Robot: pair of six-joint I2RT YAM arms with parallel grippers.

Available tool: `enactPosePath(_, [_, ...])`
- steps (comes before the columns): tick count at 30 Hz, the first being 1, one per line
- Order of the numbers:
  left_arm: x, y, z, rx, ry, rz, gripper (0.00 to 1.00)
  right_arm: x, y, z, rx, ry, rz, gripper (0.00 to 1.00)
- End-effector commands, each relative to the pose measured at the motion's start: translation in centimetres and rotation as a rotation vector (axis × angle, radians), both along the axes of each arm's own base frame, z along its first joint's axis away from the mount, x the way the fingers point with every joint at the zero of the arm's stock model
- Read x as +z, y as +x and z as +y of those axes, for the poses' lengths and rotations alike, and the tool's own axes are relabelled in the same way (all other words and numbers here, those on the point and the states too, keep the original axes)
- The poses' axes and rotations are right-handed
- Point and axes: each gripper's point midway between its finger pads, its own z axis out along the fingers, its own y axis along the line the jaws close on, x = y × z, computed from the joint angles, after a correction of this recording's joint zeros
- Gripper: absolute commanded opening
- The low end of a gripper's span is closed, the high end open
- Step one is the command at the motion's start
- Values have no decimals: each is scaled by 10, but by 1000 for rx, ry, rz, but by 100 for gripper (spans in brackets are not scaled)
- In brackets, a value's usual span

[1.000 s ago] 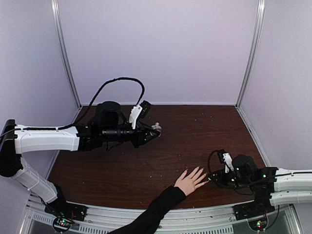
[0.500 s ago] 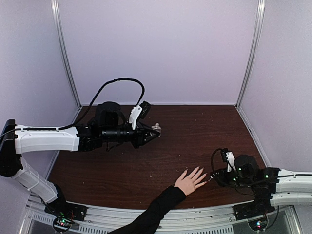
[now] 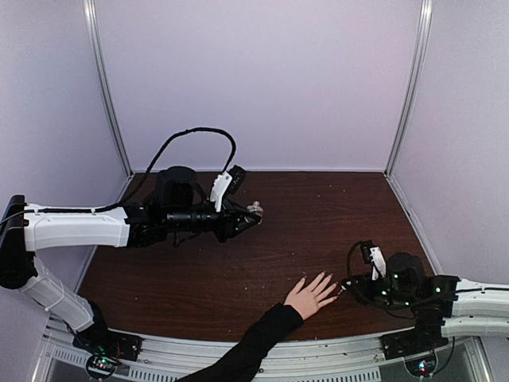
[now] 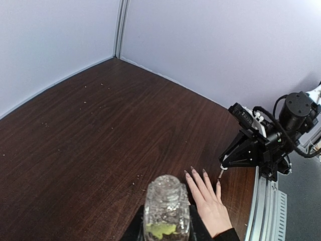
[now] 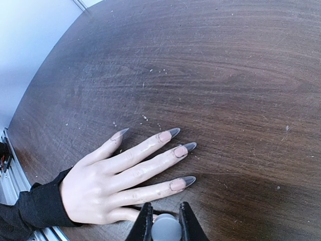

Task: Paint the nails
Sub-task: Paint the hand on the nail.

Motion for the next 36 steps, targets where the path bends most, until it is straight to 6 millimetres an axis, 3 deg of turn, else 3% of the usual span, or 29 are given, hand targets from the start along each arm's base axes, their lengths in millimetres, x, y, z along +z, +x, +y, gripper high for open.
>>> enactPosePath(1, [18,1,0,-1,-62,-44,0,-2,-4,10,60,9,-5,0])
enactPosePath(11, [17,1,1,-1,-58,-42,0,-1,-5,18,93,20,-7,0])
enactPosePath(36, [18,1,1,-1,-56,-44,0,-6,-3,14,68,-13,10,0])
